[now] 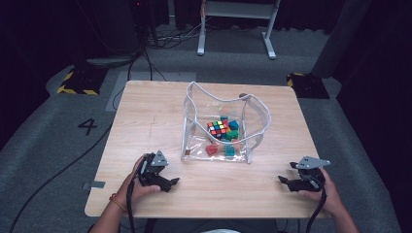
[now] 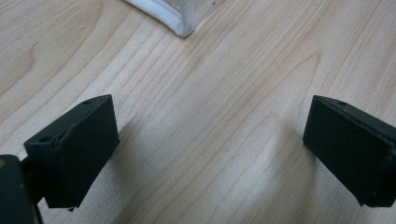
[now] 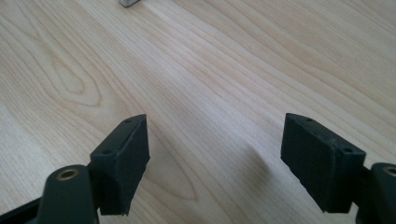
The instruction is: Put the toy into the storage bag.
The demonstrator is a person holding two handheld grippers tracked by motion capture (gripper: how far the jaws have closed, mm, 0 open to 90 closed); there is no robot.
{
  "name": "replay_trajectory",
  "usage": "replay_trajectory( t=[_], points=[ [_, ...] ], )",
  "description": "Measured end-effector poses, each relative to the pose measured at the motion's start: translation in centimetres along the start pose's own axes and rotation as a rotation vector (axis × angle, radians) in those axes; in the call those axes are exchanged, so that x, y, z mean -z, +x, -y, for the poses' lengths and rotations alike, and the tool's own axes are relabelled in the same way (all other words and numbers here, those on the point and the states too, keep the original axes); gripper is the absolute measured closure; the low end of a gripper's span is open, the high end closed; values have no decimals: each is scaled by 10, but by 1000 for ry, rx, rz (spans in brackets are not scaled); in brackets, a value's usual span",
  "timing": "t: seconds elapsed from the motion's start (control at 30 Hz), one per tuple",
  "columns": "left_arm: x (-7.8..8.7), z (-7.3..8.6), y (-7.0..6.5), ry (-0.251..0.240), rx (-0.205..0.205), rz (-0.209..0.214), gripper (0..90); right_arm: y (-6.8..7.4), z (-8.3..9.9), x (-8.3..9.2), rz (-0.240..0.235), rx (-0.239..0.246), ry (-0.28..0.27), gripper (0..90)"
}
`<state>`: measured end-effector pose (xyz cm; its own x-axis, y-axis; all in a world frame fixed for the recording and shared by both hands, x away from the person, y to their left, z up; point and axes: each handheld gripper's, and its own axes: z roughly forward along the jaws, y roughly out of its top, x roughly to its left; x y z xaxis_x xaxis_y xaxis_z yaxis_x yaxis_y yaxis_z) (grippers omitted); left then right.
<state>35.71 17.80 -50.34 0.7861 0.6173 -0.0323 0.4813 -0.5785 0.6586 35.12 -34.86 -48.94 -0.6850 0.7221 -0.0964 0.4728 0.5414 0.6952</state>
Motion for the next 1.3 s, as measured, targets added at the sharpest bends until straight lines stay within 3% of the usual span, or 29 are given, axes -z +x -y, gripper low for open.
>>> replay_trajectory(
  t=[0.3,0.6,0.77,1.3],
  points=[
    [0,0,0,0,0,0,35,-3,16,7,15,-62,-17,223],
    [0,0,0,-3,0,-2,35,-5,32,13,25,-156,-52,194],
    [0,0,0,-3,0,-1,34,-4,34,14,44,-163,-59,190],
    [-1,-1,0,-3,5,5,33,-4,34,14,43,-167,-59,189]
  ],
)
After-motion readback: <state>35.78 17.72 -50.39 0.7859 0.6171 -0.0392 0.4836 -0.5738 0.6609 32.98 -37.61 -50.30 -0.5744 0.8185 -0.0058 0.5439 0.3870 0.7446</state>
